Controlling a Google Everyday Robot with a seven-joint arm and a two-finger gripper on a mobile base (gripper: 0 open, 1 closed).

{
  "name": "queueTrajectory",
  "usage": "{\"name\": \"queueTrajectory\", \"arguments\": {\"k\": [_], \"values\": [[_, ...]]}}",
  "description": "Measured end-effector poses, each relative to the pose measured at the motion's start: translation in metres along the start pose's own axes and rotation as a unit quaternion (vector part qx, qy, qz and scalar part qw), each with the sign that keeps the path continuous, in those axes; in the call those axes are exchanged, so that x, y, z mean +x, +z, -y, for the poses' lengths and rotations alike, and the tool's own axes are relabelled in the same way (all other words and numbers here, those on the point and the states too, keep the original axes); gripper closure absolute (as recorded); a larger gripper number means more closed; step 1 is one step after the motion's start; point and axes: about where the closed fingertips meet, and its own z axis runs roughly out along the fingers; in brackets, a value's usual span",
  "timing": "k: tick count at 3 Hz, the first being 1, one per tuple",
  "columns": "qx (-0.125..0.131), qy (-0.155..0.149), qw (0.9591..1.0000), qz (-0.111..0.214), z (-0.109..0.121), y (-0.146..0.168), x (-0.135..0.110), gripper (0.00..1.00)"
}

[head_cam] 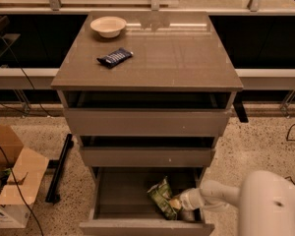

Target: Pick green jalapeno chip bag from bottom drawer and place on counter

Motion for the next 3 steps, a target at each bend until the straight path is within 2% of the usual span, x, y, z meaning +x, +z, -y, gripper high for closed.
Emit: {"name": "queueTrajectory", "arguments": {"k": [1,2,3], "values": [[-0.018,-0.082,0.9914,0.101,-0.062,-0.098,-0.058,1.00],[-0.037,-0.138,0.9749,0.171,-0.100,-0.172,-0.088,1.00],[-0.066,-0.224,0.9476,0.218,-0.134,-0.263,-0.104,1.00]]}}
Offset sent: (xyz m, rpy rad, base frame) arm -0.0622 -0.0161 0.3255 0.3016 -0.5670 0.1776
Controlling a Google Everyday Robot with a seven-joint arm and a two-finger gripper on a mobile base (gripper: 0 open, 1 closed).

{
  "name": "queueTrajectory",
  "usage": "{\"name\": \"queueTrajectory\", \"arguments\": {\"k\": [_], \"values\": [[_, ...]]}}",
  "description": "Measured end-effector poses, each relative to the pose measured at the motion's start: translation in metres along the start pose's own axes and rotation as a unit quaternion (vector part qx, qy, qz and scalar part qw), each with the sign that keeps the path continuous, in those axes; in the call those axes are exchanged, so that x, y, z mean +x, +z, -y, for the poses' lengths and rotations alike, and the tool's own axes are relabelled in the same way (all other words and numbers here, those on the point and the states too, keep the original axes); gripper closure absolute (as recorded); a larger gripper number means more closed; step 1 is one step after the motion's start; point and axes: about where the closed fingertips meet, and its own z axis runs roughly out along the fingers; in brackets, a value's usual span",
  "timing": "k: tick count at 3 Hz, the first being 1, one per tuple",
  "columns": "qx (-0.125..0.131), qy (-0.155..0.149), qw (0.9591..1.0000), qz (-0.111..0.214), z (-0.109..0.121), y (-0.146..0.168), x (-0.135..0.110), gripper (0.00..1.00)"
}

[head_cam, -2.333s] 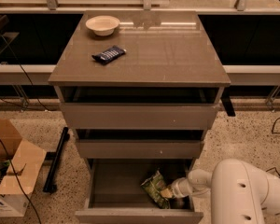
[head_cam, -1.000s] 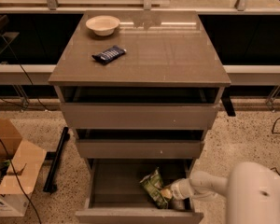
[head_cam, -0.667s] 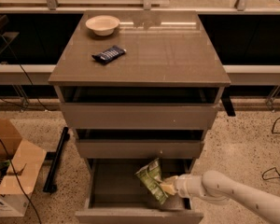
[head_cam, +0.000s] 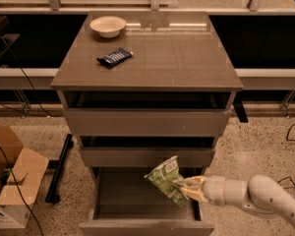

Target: Pick green jalapeno chip bag from bottom drawer and place on counter

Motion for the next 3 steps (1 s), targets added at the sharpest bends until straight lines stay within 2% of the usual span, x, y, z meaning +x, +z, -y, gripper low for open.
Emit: {"name": "queueTrajectory", "arguments": {"k": [1,2,3], "values": [[-0.020,-0.068,0.9970,0.032,-0.021,-0.038,-0.048,1.00],[-0.010,-0.165,0.9849,0.053,-0.035,-0.074,-0.105,1.00],[0.001,-0.240,0.9684,0.067,-0.022,-0.098,-0.170,1.00]]}}
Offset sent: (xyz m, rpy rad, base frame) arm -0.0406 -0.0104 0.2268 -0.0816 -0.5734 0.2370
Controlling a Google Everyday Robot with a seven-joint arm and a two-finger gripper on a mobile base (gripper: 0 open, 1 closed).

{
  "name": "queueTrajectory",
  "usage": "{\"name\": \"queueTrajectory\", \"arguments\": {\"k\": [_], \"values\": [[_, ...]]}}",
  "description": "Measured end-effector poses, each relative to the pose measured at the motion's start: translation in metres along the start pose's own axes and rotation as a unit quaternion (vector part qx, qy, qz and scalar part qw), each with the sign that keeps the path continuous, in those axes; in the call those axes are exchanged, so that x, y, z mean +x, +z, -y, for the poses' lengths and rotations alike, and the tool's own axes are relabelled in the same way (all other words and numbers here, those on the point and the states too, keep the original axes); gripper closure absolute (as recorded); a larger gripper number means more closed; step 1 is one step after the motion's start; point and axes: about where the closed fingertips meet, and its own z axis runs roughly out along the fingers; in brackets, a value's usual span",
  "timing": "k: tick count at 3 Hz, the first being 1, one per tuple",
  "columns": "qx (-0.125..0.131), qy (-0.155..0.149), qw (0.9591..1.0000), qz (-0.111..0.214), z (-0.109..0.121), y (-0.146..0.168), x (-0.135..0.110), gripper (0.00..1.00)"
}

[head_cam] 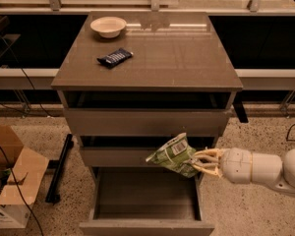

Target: Pick green jalapeno chip bag from bottom drawer and place on counter

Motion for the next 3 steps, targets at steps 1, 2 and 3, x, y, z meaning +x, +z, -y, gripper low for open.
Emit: {"name": "queueTrajectory", "arguments": {"k": [1,2,3], "values": [[0.000,0.000,1.0000,0.000,0.000,0.000,0.000,1.00],[0.020,-0.050,0.9984,-0.020,0.013,-0.015,-0.025,1.00],[0.025,-0.144,0.9875,-0.061,0.039,-0.022,-0.073,1.00]]}}
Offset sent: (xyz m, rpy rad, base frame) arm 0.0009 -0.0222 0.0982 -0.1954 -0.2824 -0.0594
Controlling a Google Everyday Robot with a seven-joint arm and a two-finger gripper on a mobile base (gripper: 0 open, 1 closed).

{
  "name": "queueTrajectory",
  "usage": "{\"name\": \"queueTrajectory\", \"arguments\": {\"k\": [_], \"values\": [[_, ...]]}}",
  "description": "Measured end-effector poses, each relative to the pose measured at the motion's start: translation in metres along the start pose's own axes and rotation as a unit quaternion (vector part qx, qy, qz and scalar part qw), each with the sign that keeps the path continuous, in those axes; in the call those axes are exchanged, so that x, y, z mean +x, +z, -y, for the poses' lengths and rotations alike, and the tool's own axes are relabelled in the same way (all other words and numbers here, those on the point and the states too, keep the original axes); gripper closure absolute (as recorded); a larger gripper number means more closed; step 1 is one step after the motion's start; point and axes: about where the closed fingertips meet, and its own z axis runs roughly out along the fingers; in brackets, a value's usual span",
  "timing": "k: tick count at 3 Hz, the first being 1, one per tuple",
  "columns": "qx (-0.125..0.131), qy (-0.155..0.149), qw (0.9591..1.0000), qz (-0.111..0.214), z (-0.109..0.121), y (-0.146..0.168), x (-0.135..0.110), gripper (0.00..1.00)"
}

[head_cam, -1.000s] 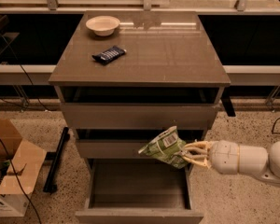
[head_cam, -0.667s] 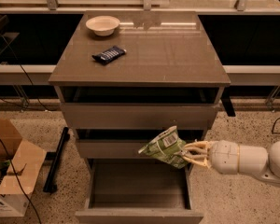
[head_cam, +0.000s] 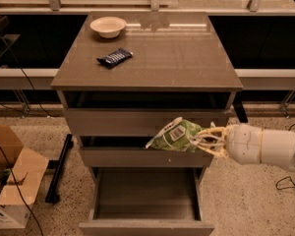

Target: Pick green jalapeno chip bag from bottom drawer and place on counter

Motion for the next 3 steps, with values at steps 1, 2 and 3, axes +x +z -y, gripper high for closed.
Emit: {"name": "queueTrajectory", "arguments": {"k": [1,2,3], "values": [[-0.005,-0.092,0.9951,-0.037,0.047,-0.004,-0.045,1.00],[-0.003,-0.162,0.9847,-0.065,0.099,-0.005,-0.090,1.00],[0.002,-0.210,0.9746,-0.078,0.150,-0.001,-0.131,1.00]]}}
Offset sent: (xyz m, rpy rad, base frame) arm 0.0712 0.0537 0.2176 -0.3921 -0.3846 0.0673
